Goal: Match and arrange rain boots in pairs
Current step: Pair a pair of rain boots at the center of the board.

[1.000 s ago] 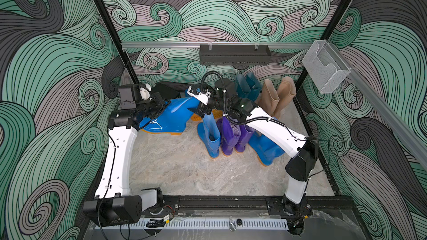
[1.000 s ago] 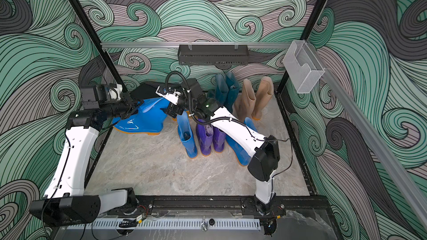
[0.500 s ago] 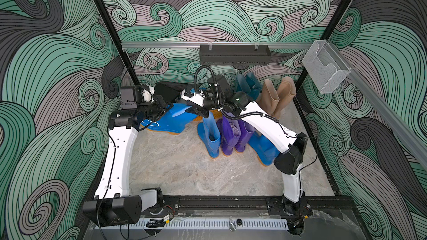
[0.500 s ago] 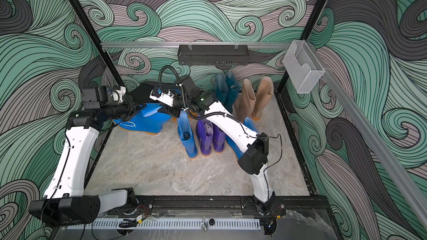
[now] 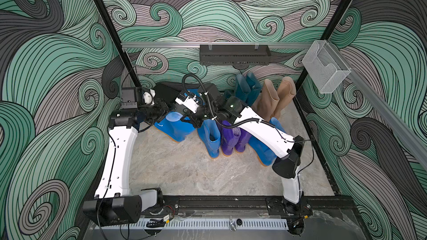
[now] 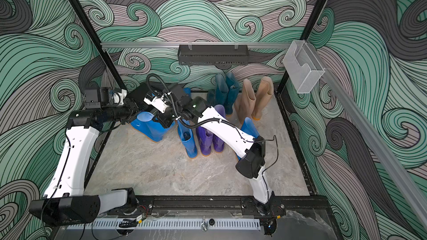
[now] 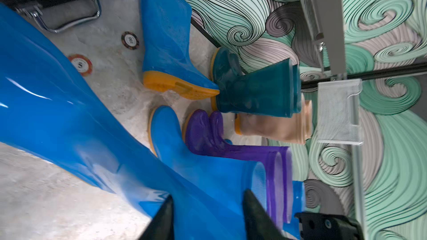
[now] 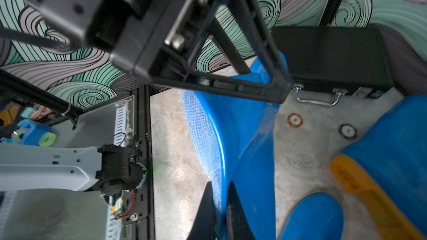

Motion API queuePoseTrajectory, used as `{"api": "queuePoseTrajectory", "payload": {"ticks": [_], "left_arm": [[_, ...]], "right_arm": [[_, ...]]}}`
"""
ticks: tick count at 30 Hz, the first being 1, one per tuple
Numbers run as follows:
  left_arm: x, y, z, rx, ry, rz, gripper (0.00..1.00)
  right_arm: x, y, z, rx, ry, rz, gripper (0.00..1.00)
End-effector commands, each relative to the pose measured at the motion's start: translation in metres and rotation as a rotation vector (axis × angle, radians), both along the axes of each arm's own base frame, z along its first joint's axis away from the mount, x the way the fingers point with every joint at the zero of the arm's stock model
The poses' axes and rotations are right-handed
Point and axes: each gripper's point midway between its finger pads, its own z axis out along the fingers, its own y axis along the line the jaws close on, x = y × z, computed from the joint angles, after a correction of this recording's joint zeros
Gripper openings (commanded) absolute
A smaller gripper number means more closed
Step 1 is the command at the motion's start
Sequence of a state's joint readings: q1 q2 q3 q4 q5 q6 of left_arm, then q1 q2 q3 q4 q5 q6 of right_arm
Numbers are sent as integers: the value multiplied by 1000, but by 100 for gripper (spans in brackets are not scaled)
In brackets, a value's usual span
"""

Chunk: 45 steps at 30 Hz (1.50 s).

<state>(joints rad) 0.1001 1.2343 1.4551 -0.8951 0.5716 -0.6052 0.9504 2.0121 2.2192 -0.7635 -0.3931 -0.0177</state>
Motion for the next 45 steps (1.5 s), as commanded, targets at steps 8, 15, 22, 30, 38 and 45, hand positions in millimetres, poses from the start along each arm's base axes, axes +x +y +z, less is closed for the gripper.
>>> {"api": "queuePoseTrajectory", "payload": {"ticks": [8,15,22,30,38,45], "left_arm": [[-6,66,-40,241,87,207,78],[-21,88,-102,232,249,269,78],[-39,77,-157,170,400,224,78],[-50,50,-209,9,557,136,73],[-32,31,-226,-68,539,99,67],[-12,-3,-263,-114,630,-4,62]], "right_arm": [[-6,11,-7,37,360,-237,0],[5,0,-24,-2,448,-439,0],[-4,-13,-25,-27,460,-546,0],[-1,-31,-13,25,434,-660,0],[-4,-38,-11,50,412,-725,2],[-1,-38,-20,52,351,-738,36]]}}
